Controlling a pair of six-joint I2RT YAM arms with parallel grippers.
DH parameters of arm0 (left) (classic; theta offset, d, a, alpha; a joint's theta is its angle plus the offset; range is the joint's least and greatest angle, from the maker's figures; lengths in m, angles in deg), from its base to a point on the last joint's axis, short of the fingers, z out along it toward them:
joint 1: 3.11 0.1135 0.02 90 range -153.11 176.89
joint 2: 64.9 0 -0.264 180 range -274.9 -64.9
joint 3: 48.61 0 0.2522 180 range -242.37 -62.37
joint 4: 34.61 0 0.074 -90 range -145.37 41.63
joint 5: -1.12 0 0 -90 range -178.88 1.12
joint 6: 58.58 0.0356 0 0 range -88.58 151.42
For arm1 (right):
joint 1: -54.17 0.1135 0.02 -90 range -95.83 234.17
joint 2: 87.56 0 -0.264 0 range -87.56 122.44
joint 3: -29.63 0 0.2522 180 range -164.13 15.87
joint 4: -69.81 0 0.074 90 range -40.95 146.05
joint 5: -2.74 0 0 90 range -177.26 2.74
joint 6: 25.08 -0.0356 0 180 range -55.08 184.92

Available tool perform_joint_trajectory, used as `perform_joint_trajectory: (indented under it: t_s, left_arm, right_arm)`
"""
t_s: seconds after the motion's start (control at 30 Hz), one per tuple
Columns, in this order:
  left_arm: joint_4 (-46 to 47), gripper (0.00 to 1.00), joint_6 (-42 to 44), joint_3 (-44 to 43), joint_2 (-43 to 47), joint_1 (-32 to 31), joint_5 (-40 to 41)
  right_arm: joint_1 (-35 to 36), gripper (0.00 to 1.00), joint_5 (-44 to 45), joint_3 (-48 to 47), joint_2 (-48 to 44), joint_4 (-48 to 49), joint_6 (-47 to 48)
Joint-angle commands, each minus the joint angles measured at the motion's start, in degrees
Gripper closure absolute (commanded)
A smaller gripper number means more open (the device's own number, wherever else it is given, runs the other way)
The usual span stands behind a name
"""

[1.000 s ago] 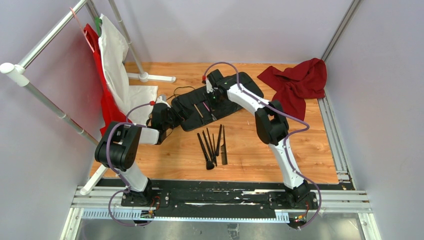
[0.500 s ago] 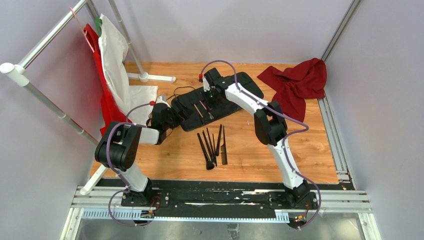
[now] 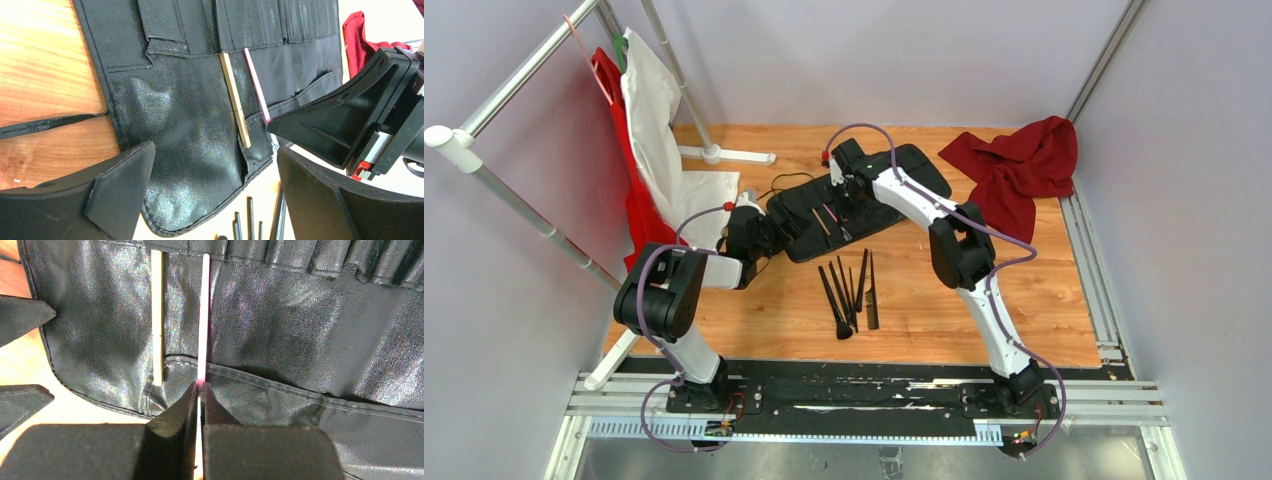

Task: Organize the makeup
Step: Place the makeup brush in the cosmetics bag.

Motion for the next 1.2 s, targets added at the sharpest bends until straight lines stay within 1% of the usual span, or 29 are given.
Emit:
perform_joint_trajectory:
  t_s: [0.0,0.33,0.63,0.9,1.17]
  left_arm:
    - [-0.8,0.02,0.0,0.1,-0.9,0.4,-0.1]
    - [-0.8,0.02,0.1,0.2,-0.9,0.4,-0.1]
    - [-0.9,0.02,0.1,0.2,-0.8,0.4,0.0]
    - [-1.0,0.02,0.0,0.3,-0.8,0.4,-0.2]
    - [-0.8,0.02,-0.1,0.5,-1.0,0.4,-0.5]
  right_arm:
    - [0.8,0.99,-0.3,-0.1,0.4,-1.5,0.1]
    - [0.8,1.0,0.0,4.1,-2.0,-0.2,-0.2]
    - [0.7,1.0,0.4,5.1,-2.7,-0.2,-0.3]
    - [0.4,1.0,0.3,3.4,-0.8,0.2,-0.6]
    - [0.1,0.99,-0.1,-1.2,3.4,0.6,-1.1]
